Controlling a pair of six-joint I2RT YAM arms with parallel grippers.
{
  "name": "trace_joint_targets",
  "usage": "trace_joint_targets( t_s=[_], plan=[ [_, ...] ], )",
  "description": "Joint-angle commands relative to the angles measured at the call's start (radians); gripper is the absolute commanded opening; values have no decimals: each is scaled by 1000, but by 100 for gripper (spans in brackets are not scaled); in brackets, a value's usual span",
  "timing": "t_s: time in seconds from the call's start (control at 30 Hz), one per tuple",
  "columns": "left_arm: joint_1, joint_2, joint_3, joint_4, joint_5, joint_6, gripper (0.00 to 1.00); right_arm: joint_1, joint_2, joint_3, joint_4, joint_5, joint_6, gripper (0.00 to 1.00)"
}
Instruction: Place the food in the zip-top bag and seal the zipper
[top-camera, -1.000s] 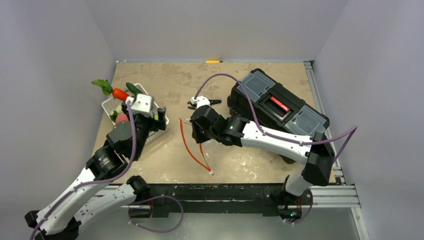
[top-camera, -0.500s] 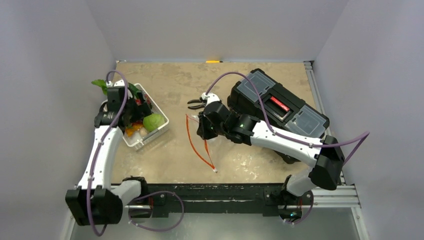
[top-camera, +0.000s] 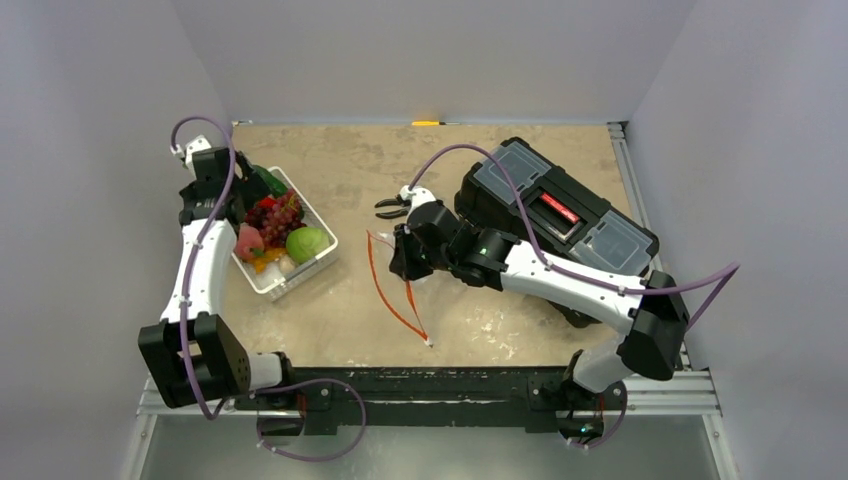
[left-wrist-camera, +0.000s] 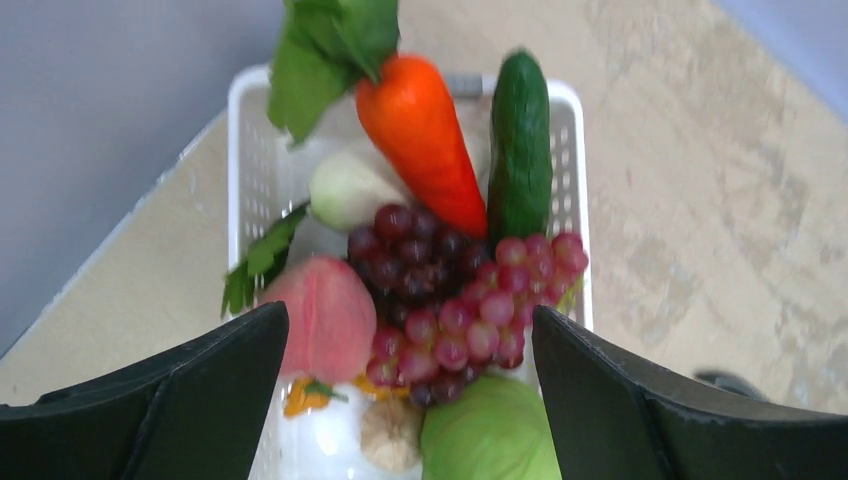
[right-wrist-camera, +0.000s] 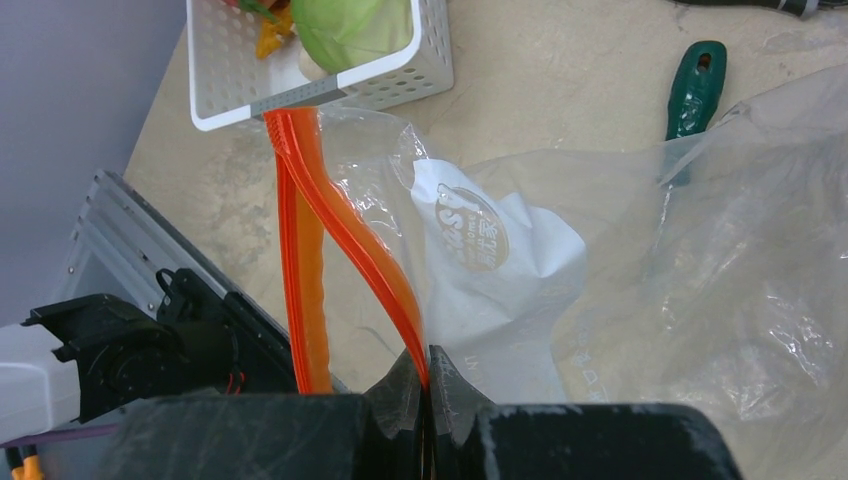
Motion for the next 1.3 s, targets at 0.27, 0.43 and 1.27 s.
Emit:
trace_joint_targets(
  t_s=[0.27, 0.43, 1.27],
  plan=[
    [72, 247, 115, 403, -74, -101, 86, -41, -3, -9, 71, -77, -41, 0],
    [78, 319, 120, 466, -56, -143, 76, -56, -13, -11, 53, -110, -47, 0],
    [115, 388, 74, 404, -9, -284, 49, -60, -20, 29, 26, -101, -35, 0]
  ],
)
